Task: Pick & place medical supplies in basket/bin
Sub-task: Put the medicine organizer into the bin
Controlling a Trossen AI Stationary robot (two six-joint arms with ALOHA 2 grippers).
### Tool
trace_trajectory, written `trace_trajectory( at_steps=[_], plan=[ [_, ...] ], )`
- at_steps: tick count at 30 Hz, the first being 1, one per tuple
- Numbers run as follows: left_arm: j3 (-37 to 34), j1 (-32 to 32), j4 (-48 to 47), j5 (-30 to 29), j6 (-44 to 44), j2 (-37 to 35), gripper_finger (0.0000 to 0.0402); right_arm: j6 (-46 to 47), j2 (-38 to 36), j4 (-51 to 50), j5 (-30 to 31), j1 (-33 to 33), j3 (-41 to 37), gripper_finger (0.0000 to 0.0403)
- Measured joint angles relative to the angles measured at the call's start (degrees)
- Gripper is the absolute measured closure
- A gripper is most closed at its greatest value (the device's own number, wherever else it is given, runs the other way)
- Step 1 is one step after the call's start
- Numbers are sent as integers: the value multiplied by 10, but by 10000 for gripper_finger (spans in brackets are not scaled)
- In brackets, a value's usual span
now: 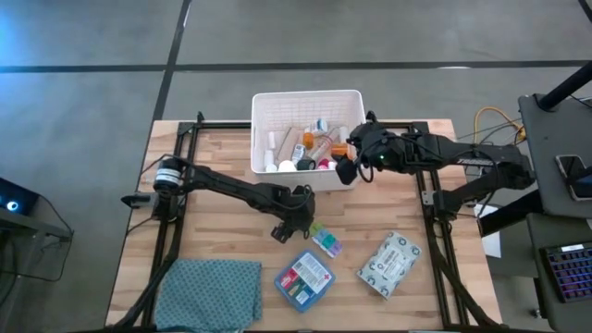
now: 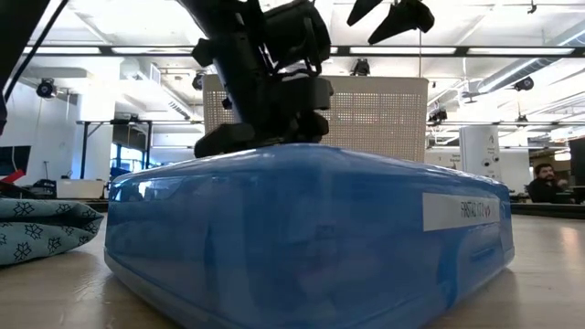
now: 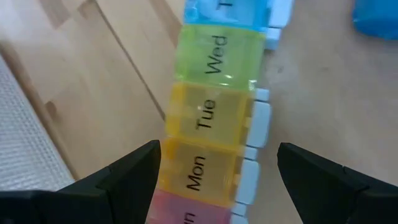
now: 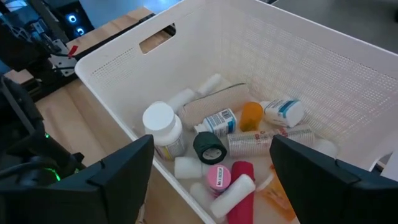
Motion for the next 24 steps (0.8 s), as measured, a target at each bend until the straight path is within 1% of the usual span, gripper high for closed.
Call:
trace_trajectory(
  at_steps=[9, 14, 19, 24],
  plan=[
    [0, 16, 10, 3, -2, 1, 102, 4, 13, 1, 0, 0, -1, 99],
    [-1, 16, 6, 41, -6, 22, 102, 4, 21, 2, -1, 0, -1, 102],
    [1, 13, 4, 41, -43, 33, 102, 4, 22, 2, -1, 0, -1, 108],
    [-1, 12, -20, 42, -74, 22, 109, 4, 22, 1, -2, 0, -1, 106]
  ],
)
